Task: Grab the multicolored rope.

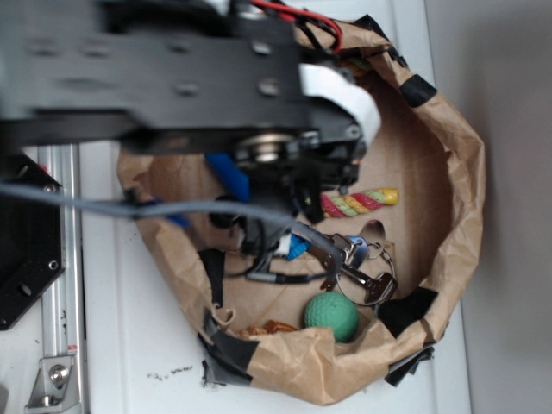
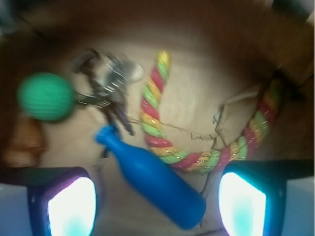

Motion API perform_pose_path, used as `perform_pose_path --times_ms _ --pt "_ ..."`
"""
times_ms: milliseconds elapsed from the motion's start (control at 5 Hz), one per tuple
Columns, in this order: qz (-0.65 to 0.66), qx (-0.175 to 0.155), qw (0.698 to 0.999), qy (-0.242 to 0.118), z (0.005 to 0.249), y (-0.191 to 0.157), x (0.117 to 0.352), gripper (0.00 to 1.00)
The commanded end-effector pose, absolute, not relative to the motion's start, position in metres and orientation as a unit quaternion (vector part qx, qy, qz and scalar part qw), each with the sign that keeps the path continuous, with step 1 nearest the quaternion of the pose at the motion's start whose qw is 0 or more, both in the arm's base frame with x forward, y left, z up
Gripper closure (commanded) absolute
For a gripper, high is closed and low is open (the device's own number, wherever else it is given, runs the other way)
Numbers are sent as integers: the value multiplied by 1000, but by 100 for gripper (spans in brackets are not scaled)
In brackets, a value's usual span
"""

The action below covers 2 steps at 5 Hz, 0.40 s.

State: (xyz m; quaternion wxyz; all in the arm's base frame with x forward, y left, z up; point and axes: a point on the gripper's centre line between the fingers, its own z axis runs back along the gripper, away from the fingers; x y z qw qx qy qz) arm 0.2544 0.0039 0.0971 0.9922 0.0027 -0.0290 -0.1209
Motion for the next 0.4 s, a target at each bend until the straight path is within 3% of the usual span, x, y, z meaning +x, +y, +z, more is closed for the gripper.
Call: perform_pose_path --times_ms 0,200 --pt "-94 29 995 5 49 -4 262 0" --pt "-60 47 997 20 28 -10 272 0"
